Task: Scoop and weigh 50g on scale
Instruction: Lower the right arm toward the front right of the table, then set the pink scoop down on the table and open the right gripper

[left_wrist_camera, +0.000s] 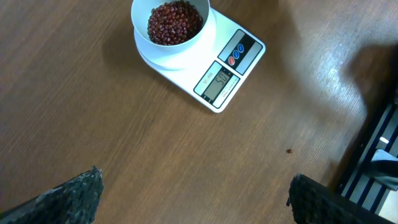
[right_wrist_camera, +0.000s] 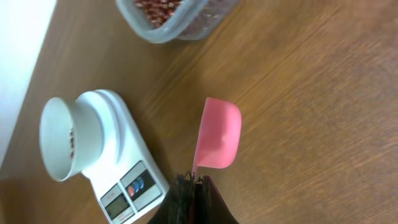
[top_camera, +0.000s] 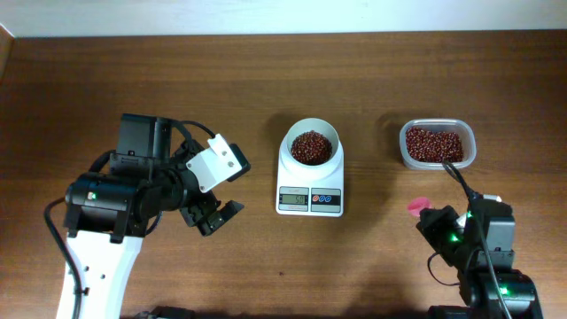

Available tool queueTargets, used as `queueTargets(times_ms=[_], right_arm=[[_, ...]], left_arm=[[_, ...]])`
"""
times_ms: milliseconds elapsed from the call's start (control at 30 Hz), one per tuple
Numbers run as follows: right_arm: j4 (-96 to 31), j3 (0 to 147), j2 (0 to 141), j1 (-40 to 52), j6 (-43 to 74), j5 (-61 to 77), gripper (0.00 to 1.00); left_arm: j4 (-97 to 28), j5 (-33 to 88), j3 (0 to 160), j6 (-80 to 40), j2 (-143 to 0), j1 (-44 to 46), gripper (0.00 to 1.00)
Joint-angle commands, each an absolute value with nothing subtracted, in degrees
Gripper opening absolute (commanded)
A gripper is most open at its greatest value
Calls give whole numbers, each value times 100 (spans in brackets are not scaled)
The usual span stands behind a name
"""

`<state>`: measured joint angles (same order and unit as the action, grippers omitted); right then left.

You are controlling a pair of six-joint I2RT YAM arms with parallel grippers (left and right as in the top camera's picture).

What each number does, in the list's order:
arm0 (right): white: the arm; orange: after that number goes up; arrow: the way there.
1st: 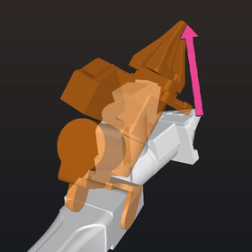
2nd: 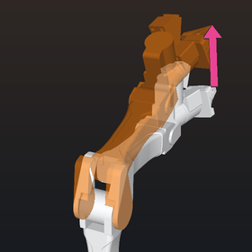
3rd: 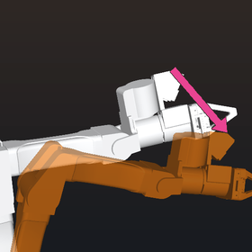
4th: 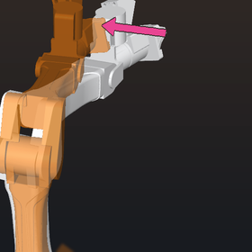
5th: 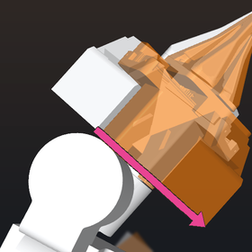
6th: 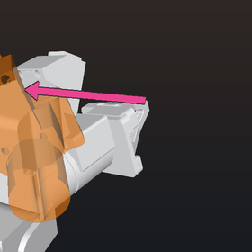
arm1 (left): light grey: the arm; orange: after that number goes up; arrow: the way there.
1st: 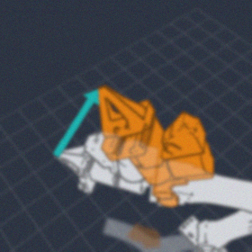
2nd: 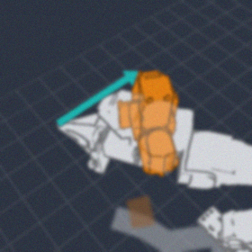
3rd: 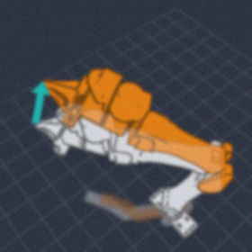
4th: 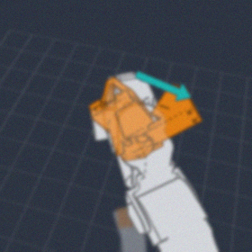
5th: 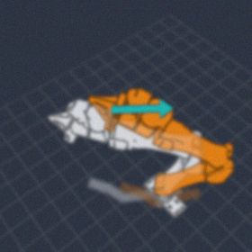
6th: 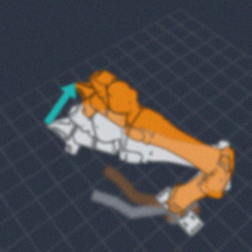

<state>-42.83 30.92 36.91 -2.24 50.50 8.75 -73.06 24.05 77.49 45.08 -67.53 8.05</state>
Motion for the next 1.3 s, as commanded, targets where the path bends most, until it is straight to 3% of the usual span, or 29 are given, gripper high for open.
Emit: queueTargets(times_ms=[0, 200, 233, 267, 467, 700, 767, 833, 1000, 1100, 1133, 1267], right_arm=[[-3795, 2659, 3647, -193, 5546, 637, 4], [-3468, 1999, 3647, -193, 6029, 637, 4], [-3463, 1999, 3647, -193, 6029, 635, 5], [-3463, 1999, 3647, -193, 6029, 633, 15], [-3461, 1997, 3798, -193, 6031, 526, 16], [-3339, 1999, 5242, -193, 6051, 801, 17], [-3138, 1999, 5680, -193, 6051, 930, 28], [-2853, 1999, 6104, -193, 6051, 1103, 30], [-2755, 1999, 6412, -193, 6051, 1160, 54], [-2757, 1999, 6412, -193, 6049, 1184, 91], [-2746, 2012, 6410, -193, 6049, 1293, 99], [-2853, 2217, 6117, -189, 6031, 1251, 99]], left_arm=[[-7312, 2506, 7804, 4595, -6755, 770, 98], [-7312, 2506, 7804, 4595, -6755, 770, 99], [-7310, 2506, 7804, 4595, -6755, 770, 99], [-7312, 2506, 7804, 4595, -6755, 770, 99], [-7310, 2506, 7804, 4595, -6755, 770, 99], [-7310, 2506, 7804, 4595, -6755, 770, 99], [-7312, 2506, 7804, 4595, -6755, 770, 99], [-7312, 2506, 7804, 4595, -6755, 770, 99], [-7310, 2506, 7804, 4595, -6755, 770, 99], [-7312, 2506, 7804, 4595, -6755, 770, 99], [-7312, 2506, 7804, 4595, -6755, 770, 99], [-7312, 2506, 7804, 4595, -6755, 770, 99]])
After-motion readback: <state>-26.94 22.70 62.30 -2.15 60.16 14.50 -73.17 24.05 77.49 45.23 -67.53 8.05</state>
